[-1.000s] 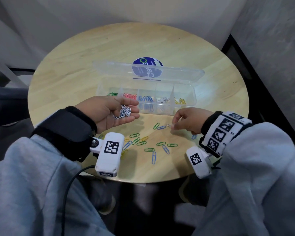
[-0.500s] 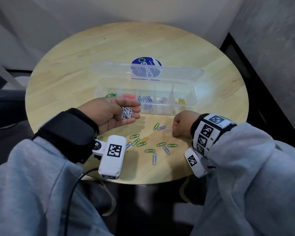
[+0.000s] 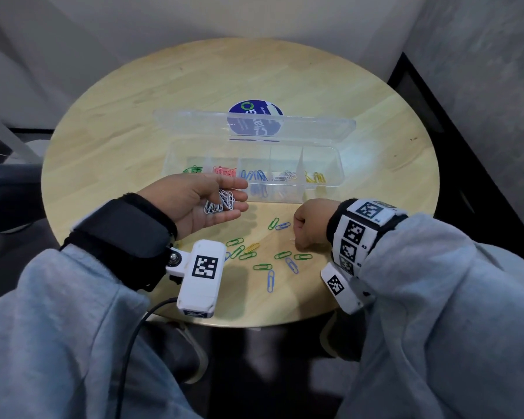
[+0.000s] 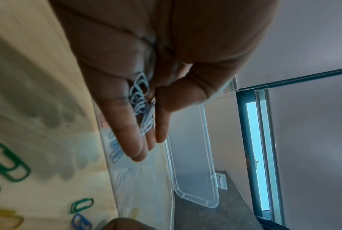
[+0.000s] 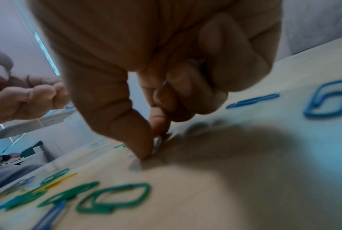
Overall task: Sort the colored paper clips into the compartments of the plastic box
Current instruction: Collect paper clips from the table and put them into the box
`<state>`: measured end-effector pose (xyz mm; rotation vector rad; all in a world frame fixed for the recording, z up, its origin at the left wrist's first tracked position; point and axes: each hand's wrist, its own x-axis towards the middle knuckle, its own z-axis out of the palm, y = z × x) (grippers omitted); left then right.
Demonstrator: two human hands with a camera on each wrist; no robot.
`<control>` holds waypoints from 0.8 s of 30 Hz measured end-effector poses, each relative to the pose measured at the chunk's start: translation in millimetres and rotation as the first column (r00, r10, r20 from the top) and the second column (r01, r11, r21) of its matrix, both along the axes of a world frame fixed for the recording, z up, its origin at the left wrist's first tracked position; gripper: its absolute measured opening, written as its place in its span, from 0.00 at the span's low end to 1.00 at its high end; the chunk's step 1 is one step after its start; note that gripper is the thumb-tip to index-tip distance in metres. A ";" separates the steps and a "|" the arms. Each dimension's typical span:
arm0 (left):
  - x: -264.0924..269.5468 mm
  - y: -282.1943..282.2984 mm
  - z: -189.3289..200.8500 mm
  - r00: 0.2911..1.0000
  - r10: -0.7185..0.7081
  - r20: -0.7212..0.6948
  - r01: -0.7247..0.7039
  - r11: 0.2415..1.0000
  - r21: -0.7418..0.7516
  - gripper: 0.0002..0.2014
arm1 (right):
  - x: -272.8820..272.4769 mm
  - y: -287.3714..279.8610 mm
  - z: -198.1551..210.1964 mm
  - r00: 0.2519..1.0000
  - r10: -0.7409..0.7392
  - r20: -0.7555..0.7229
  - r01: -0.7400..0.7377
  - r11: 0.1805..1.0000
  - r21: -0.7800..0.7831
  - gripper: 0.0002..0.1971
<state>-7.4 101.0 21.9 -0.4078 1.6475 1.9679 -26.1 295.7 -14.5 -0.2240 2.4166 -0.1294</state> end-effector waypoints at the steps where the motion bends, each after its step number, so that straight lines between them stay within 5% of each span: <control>1: -0.4 0.6 0.2 1.000 0.013 0.002 -0.013 1.000 0.012 0.22 | 1.0 1.0 4.5 1.000 -0.012 0.024 0.013 0.999 -0.031 0.07; 4: -2.8 2.7 1.1 0.998 0.060 0.002 -0.060 0.996 0.060 0.20 | 0.0 8.7 26.9 0.987 -0.138 0.086 0.158 0.944 -0.292 0.11; 8: -7.7 8.2 5.2 0.997 0.071 0.005 -0.071 0.988 0.137 0.20 | -11.7 22.6 50.7 0.904 -0.361 0.229 0.418 0.635 -0.650 0.13; 16: -19.2 16.8 6.2 0.993 0.114 -0.010 -0.111 0.983 0.145 0.20 | -42.8 9.5 43.9 0.743 -0.586 0.324 0.557 0.273 -0.784 0.08; 20: -25.7 21.5 6.4 0.992 0.126 -0.007 -0.124 0.981 0.146 0.20 | -48.9 8.7 35.3 0.750 -0.562 0.350 0.572 0.284 -0.770 0.19; 24: -34.9 33.7 10.2 0.989 0.143 -0.022 -0.138 0.979 0.149 0.20 | -40.7 17.8 40.1 0.775 -0.488 0.401 0.552 0.215 -0.806 0.16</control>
